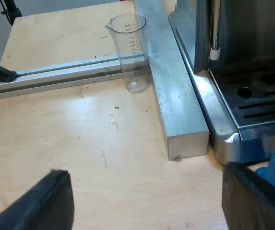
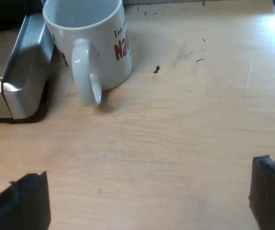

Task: Put the handle in the coffee machine

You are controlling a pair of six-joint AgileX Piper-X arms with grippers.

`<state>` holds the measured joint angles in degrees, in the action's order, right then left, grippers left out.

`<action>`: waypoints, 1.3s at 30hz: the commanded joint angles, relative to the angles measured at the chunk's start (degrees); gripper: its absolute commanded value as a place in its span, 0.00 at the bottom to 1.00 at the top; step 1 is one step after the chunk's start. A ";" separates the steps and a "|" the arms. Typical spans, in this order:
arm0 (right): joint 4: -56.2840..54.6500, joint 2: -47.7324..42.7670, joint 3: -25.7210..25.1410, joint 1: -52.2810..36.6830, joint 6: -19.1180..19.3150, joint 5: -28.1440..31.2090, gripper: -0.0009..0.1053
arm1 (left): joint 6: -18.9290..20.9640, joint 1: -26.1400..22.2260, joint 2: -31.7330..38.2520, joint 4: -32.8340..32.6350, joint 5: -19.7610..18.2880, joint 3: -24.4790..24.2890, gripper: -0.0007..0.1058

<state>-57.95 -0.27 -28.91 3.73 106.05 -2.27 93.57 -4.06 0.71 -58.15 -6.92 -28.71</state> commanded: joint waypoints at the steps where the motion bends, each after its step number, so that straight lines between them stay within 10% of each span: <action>1: 0.64 -2.70 -0.46 -0.22 0.41 -0.58 0.81 | 0.46 0.36 7.87 0.72 0.80 -0.32 0.63; 39: 0.64 -2.70 -0.46 -4.76 0.41 -0.58 0.81 | 0.46 1.57 7.87 0.72 0.80 -0.32 0.63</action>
<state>-57.69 -0.27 -28.91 -0.49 106.05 -2.27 93.57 -2.68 0.71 -58.15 -6.92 -28.71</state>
